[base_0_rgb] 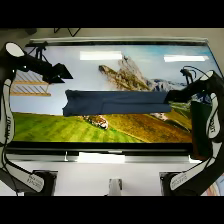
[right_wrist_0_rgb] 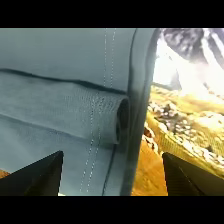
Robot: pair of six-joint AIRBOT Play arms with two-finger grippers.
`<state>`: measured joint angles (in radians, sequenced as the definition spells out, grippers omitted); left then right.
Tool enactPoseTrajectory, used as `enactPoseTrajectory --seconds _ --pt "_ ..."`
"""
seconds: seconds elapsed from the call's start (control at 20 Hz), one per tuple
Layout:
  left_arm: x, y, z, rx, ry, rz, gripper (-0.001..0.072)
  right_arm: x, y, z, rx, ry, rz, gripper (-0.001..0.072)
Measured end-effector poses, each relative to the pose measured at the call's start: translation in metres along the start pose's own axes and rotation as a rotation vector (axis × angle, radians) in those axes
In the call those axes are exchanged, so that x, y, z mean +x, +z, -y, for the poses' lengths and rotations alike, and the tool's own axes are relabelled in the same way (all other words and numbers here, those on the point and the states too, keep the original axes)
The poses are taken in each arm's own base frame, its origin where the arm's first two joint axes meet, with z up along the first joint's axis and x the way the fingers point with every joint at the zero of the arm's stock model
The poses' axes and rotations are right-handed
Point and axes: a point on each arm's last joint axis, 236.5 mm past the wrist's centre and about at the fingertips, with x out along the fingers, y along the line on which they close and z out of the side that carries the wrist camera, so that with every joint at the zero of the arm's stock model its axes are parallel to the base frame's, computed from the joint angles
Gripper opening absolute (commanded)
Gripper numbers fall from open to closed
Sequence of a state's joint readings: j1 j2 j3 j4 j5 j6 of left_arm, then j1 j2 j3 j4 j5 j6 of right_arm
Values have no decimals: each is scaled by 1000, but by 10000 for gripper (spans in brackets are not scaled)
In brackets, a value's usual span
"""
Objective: Fold the shirts.
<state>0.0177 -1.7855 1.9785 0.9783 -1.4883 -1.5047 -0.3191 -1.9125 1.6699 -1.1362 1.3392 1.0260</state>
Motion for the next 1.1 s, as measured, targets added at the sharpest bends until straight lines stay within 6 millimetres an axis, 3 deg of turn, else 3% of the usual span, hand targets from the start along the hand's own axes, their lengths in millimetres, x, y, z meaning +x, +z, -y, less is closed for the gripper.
enactPoseTrajectory --seconds 0.3,0.35,0.4,0.45,0.5,0.55,0.6,0.7,0.8,0.95,1.1 --pt "2 -15 77 140 -58 -12 717 22 1 -22 81 177 0 657" --pt "5 -18 86 158 -64 -21 717 24 1 -26 86 192 -3 600" --pt "8 -22 95 174 -71 -29 712 27 1 -28 87 198 -7 399" --pt "12 -25 102 189 -77 -37 704 31 1 -28 83 187 -15 147" --pt "15 -29 109 201 -82 -46 564 36 -1 -29 76 175 -27 28" --pt "20 -32 115 211 -88 -57 220 39 -1 -35 65 174 -37 29" --pt "27 -35 121 221 -94 -64 37 40 3 -40 50 171 -29 28" --pt "45 -38 132 234 -105 -72 33 33 11 -57 -1 173 -8 28" --pt "76 -41 146 241 -126 -77 33 13 20 -77 -63 168 27 28" --pt "131 -55 171 232 -186 -112 32 -37 33 -113 -161 147 110 28" --pt "188 -74 188 163 -216 -148 33 -97 31 -158 -267 124 186 28"
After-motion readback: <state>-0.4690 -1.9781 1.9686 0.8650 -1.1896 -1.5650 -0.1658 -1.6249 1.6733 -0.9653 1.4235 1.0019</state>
